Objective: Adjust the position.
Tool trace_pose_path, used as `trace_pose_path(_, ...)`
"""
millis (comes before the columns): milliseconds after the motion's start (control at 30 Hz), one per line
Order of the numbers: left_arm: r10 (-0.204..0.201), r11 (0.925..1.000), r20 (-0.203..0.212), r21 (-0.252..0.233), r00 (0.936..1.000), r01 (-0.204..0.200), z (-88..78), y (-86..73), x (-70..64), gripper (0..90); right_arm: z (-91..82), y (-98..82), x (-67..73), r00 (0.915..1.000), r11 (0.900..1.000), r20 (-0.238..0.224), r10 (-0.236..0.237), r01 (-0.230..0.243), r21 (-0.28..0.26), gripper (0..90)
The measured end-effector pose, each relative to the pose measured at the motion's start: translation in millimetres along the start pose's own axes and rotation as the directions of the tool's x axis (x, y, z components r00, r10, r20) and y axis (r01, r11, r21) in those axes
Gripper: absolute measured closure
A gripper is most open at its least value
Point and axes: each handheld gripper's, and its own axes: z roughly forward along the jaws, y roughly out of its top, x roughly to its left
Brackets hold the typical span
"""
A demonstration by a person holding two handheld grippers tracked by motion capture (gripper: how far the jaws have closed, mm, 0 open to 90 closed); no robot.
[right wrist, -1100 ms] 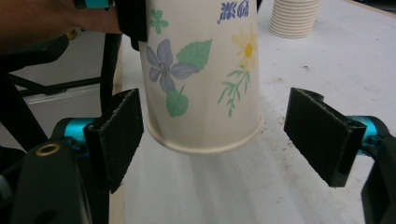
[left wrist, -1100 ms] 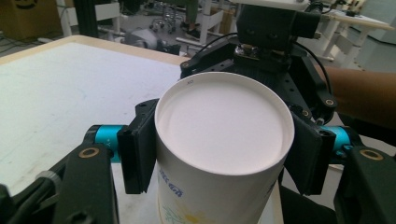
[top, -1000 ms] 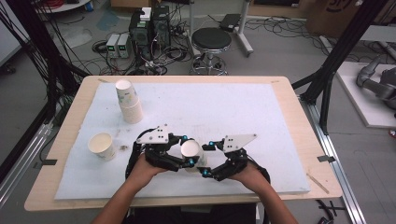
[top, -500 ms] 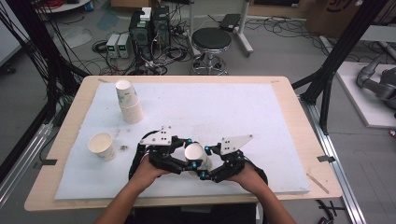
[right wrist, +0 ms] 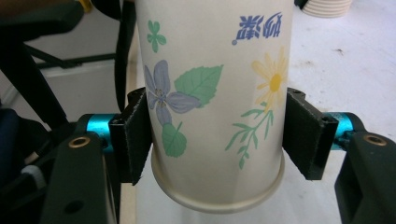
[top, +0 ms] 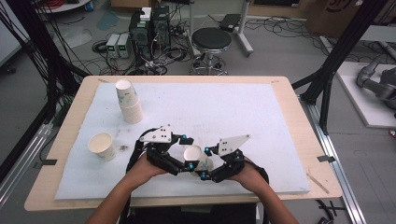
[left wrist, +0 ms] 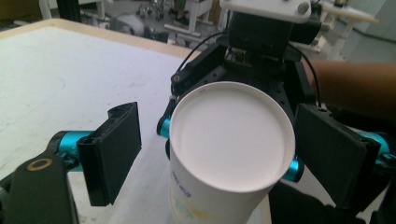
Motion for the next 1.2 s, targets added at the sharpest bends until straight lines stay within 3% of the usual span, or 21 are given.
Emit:
trace_pose_path(200, 0.015, 0.9987, -0.008, 0.048, 0.9998, -0.015, -4.4, 6.5, 2.5, 16.4, -1.8, 3.6, -5.0, 0.9999, 0.998, 0.016, -0.005, 0.004, 0.056, 32.4)
trace_pose_path(333, 0.025, 0.9963, -0.008, 0.082, 0.9997, -0.024, -4.9, 8.7, 3.3, 16.3, 0.0, 8.1, -5.8, 0.9988, 0.990, 0.021, -0.045, 0.041, 0.137, 32.3)
trace_pose_path(500, 0.039, 0.9930, -0.002, 0.111, 0.9992, -0.039, -4.3, 10.8, 3.9, 16.4, -2.2, 20.6, -7.6, 0.9972, 0.979, 0.010, -0.074, 0.071, 0.190, 32.2)
trace_pose_path(833, 0.062, 0.9815, 0.008, 0.181, 0.9981, -0.062, 0.9, 14.0, 6.2, 16.9, -1.2, 40.9, -7.6, 0.9863, 0.925, 0.008, -0.165, 0.152, 0.347, 32.2)
trace_pose_path(933, 0.058, 0.9789, 0.012, 0.195, 0.9982, -0.060, 3.4, 13.2, 6.1, 17.1, 0.3, 44.1, -6.7, 0.9850, 0.919, 0.001, -0.172, 0.160, 0.361, 32.1)
trace_pose_path(1033, 0.059, 0.9753, 0.014, 0.212, 0.9982, -0.061, 6.3, 12.0, 6.0, 18.2, 2.8, 44.9, -5.3, 0.9817, 0.901, 0.000, -0.190, 0.175, 0.398, 32.1)
trace_pose_path(1200, 0.053, 0.9676, 0.026, 0.246, 0.9983, -0.058, 9.6, 10.6, 6.3, 21.6, 4.3, 44.6, -3.5, 0.9797, 0.894, 0.005, -0.200, 0.181, 0.410, 32.0)
